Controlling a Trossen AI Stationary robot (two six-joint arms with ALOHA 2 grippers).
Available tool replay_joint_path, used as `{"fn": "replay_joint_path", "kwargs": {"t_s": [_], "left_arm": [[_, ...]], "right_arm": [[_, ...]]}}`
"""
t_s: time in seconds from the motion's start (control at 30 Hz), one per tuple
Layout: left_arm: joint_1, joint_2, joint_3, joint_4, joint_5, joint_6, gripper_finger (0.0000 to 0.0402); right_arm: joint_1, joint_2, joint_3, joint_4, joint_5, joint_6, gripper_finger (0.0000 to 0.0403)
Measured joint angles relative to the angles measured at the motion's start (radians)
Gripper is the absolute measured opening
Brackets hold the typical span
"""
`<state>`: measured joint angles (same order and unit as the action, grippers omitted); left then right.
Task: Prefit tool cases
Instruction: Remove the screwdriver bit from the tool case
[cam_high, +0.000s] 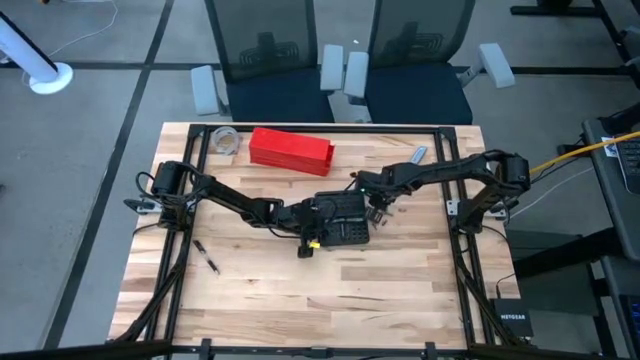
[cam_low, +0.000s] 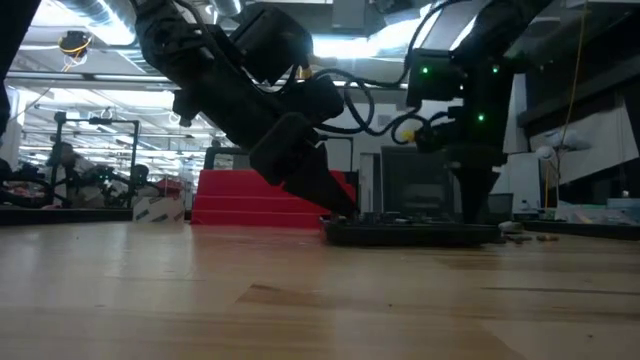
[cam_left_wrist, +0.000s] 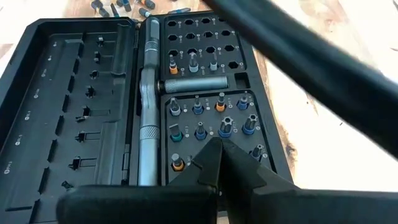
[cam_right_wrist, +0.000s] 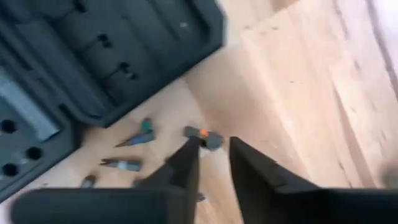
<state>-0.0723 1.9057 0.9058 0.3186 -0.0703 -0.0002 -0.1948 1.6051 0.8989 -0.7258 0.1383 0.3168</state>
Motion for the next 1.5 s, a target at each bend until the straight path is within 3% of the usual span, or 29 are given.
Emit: {"fn": "replay_joint_path", "kwargs": {"t_s": [0.17, 0.3, 0.4, 0.6, 0.77, 1.1, 1.5], "left_arm": [[0.009, 0.0, 0.0, 0.003, 0.003, -0.003, 0.0], [0.009, 0.0, 0.0, 0.006, 0.003, -0.004, 0.0], [0.009, 0.0, 0.0, 0.006, 0.002, -0.008, 0.0], [0.009, 0.0, 0.0, 0.007, 0.0, -0.008, 0.0], [0.009, 0.001, -0.001, 0.013, -0.001, -0.008, 0.0], [0.009, 0.001, -0.001, 0.013, 0.0, -0.008, 0.0], [0.008, 0.001, -0.001, 0.013, -0.001, -0.026, 0.0]], "right_arm": [[-0.009, -0.015, 0.001, -0.055, -0.006, -0.022, 0.0186], [0.001, -0.05, 0.004, -0.069, -0.174, -0.085, 0.0231], [0.051, -0.077, 0.004, 0.001, -0.272, -0.082, 0.0237], [0.231, -0.066, 0.007, 0.273, -0.332, -0.093, 0.02], [0.322, -0.011, 0.019, 0.317, -0.184, -0.091, 0.0157], [0.325, 0.016, 0.026, 0.371, -0.146, -0.094, 0.0087], [0.325, 0.077, 0.026, 0.389, -0.121, -0.117, 0.0081]]}}
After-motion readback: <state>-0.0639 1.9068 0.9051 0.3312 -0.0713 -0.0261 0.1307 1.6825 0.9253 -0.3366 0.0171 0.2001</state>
